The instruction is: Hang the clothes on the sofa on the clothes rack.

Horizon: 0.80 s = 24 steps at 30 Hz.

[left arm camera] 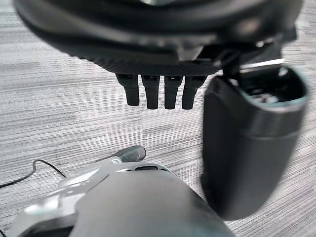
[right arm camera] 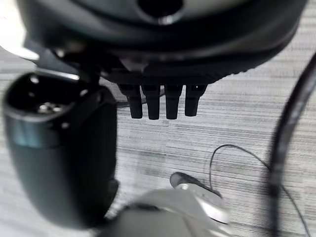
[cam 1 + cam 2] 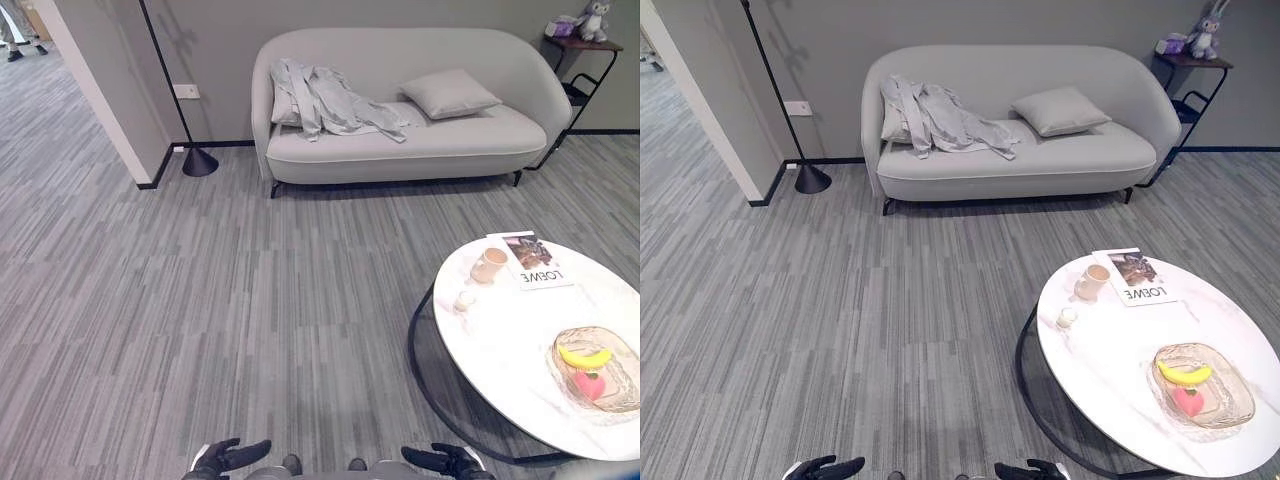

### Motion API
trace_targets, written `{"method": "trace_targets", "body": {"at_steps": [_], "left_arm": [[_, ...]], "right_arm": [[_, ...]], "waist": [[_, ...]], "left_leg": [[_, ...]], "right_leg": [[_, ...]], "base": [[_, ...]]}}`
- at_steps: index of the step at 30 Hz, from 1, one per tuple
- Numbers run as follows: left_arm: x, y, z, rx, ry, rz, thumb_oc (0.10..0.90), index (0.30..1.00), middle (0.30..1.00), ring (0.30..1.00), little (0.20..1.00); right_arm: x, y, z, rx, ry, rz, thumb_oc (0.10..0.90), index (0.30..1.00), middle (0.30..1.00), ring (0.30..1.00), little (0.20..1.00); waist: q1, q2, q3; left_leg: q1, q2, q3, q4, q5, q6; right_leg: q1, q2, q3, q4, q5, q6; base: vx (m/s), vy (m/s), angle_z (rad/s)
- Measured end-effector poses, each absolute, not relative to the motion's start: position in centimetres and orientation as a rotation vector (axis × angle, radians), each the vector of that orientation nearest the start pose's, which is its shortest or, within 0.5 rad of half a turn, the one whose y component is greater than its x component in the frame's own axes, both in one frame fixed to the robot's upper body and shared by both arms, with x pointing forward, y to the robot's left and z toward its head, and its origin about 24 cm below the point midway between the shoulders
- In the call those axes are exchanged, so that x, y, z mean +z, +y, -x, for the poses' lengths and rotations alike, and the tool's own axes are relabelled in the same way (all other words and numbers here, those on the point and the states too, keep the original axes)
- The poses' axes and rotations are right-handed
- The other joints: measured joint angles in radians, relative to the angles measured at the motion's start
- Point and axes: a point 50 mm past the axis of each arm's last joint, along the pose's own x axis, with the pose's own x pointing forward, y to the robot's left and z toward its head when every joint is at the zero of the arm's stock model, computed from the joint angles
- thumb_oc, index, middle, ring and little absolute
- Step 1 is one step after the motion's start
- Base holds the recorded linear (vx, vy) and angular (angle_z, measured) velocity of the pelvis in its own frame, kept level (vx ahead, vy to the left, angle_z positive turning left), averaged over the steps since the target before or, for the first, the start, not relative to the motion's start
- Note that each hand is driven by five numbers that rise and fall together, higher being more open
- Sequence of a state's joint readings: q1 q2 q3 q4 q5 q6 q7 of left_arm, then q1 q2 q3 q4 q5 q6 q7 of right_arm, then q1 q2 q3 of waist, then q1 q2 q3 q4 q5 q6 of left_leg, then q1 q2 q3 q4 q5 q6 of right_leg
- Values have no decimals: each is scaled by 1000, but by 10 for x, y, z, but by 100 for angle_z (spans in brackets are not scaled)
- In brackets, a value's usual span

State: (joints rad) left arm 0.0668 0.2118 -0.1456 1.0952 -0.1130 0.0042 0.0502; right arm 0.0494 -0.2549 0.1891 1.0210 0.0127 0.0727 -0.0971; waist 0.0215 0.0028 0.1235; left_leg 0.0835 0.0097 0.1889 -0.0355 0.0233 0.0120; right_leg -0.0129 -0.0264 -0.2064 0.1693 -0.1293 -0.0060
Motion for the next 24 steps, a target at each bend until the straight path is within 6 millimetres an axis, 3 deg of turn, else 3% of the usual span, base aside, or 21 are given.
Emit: {"method": "trace_targets", "body": {"at_steps": [4,9,24], "left_arm": [[-154,216,-111,87,1096,-188,800,900,900,900,900],[-155,216,-107,93,1106,-190,800,900,900,900,900],[-156,217,-104,98,1118,-192,800,900,900,900,900]], "right_arm": [[-143,-228,-133,-32,1046,402,800,900,900,900,900],[-154,-233,-103,-30,1161,419,800,900,900,900,900],[-153,-238,-103,-44,1162,423,800,900,900,900,900]], "waist": [[4,3,2],[2,4,3],[3,17,17]], "left_leg": [[31,9,-2,-14,-6,-9],[36,10,-11,-14,-8,-12],[32,20,3,-14,-16,-24]], "right_leg": [[56,16,-4,-63,14,9],[80,19,-19,-90,16,9],[69,28,-7,-98,18,6]], "base": [[23,-10,3],[48,-40,8],[40,-18,-3]]}}
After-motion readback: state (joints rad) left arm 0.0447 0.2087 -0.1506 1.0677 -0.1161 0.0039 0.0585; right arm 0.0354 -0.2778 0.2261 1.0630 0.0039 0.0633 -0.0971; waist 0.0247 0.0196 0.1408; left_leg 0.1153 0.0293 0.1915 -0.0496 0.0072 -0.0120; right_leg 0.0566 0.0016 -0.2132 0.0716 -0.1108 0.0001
